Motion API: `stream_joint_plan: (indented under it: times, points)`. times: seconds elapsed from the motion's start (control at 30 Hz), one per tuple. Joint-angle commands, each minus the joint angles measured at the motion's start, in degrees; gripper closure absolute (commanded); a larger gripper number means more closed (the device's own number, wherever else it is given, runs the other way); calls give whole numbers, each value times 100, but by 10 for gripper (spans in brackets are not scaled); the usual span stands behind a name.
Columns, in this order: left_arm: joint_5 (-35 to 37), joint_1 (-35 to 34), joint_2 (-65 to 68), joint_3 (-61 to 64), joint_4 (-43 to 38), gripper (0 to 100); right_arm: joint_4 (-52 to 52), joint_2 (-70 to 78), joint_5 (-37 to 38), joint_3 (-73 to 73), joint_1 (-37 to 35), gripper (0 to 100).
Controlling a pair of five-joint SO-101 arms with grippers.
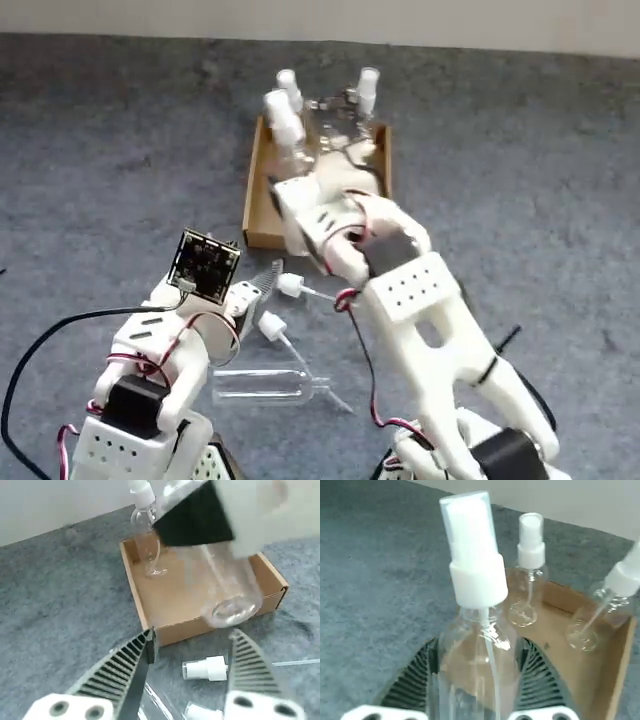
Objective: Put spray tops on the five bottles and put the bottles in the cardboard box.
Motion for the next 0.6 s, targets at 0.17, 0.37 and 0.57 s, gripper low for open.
stream_joint_plan:
  times: [0.17,0.37,0.57]
  points:
    - [-53,92,-31,4,-185,755,1086,13,-431,-760,-576,994]
    - [-79,-136,-31,444,-774,755,2501,13,-580,-1411,-637,994]
    - [-343,-242,-31,620,-1099,797,3556,13,-571,-2396,-620,994]
